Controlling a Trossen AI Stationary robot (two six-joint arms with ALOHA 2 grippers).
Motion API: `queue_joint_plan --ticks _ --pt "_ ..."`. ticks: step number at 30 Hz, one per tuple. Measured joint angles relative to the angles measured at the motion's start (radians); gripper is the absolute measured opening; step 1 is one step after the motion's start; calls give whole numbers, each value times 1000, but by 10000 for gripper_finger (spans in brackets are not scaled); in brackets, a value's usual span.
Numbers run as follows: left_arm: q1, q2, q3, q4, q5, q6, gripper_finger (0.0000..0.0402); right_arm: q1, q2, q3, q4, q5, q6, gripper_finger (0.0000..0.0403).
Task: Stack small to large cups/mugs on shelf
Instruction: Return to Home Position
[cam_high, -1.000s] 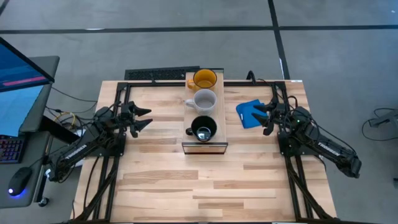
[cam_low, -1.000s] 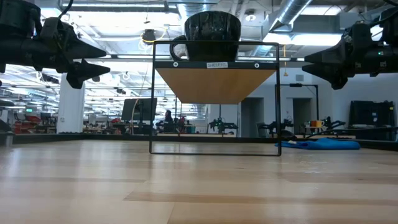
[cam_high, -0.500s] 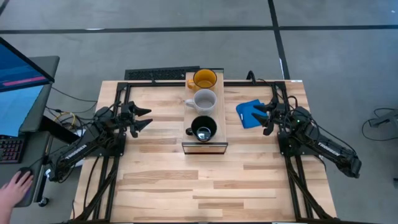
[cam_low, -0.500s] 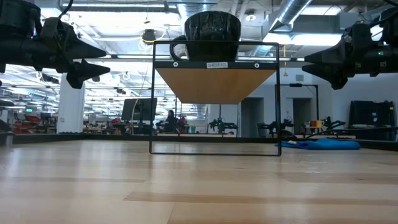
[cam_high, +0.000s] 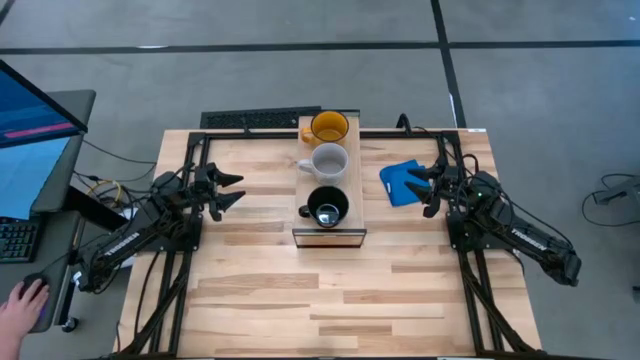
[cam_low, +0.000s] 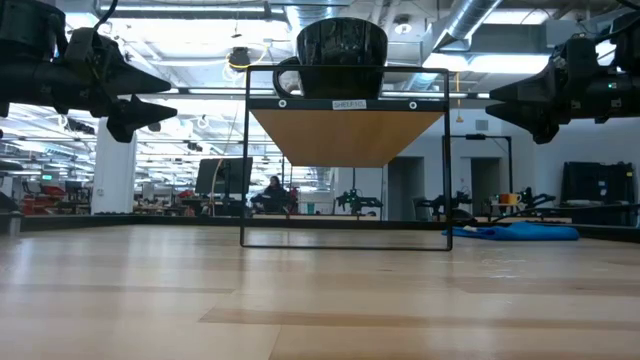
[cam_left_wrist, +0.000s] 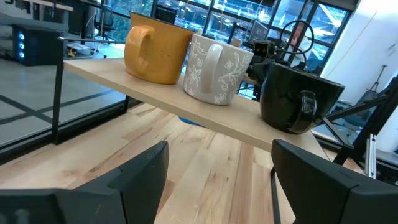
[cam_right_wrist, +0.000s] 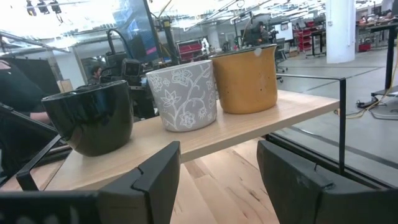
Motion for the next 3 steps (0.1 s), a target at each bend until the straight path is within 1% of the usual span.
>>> queue_joint_plan --ticks 3 --pt "0 0 0 0 0 0 277 0 0 0 0 0 0 235"
